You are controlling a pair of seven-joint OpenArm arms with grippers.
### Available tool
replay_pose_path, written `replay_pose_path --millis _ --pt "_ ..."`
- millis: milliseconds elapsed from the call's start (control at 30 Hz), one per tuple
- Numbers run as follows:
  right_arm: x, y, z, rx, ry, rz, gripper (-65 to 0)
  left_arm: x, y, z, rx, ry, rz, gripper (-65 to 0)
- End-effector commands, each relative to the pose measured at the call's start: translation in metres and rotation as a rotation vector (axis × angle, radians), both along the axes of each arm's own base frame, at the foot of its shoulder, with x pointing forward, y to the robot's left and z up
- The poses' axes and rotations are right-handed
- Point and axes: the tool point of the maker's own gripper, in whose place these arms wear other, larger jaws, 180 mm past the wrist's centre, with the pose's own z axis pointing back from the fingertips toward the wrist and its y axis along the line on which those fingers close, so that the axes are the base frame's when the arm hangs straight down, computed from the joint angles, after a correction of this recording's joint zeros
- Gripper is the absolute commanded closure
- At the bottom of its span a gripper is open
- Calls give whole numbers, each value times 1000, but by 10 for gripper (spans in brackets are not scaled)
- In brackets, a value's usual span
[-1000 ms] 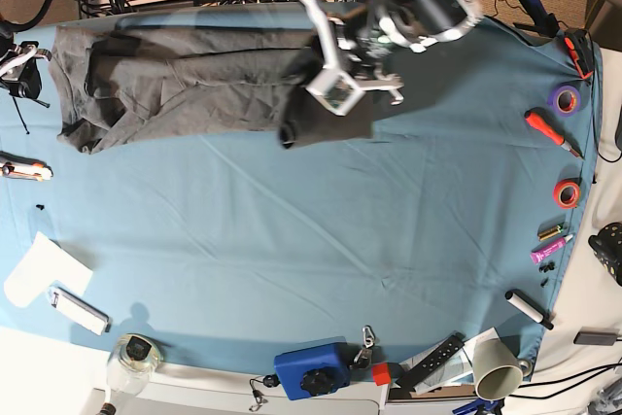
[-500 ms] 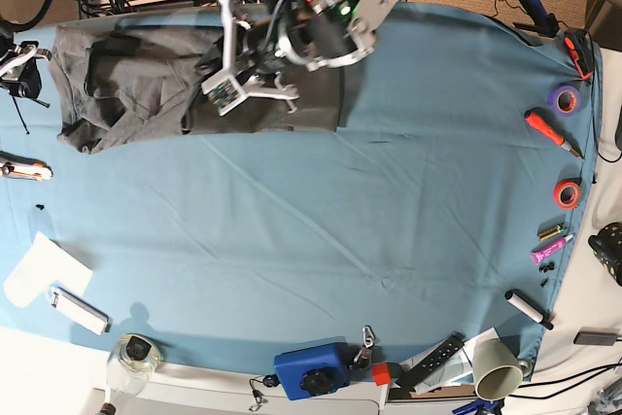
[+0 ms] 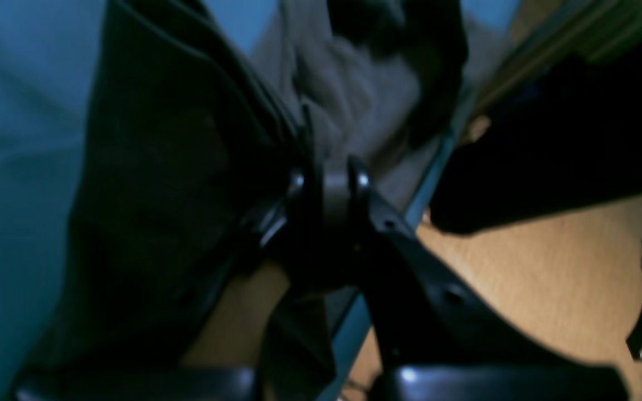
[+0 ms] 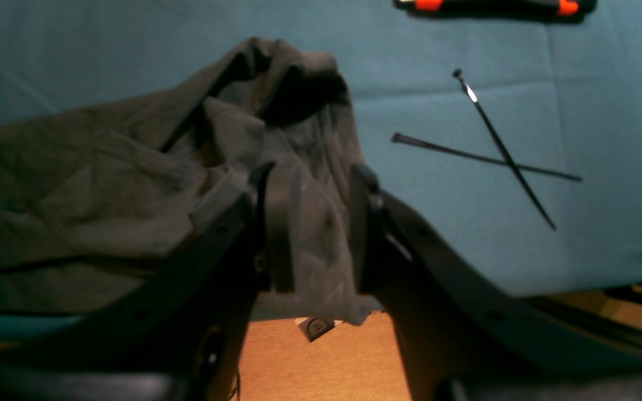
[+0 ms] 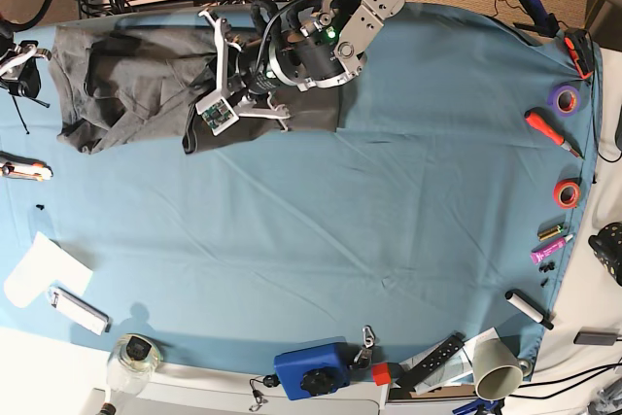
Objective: Fold the T-shirt properly
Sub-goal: 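Fold the strip's end toward the right gripper with the left gripper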
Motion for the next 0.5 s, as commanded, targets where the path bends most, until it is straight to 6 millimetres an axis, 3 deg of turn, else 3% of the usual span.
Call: replay_pose_path --millis 0,133,200,467 --pt "6 -2 14 -32 -39 19 -157 2 -11 22 -73 -31 -7 0" --pt "5 -3 14 -37 -35 16 -157 -10 -16 25 -83 -67 -97 -202" --pt "4 -6 13 -49 -28 7 -157 -17 -18 28 -108 -36 -125 -253" --pt "5 -9 14 -62 -32 -1 -157 -26 -19 31 -121 10 -163 -251"
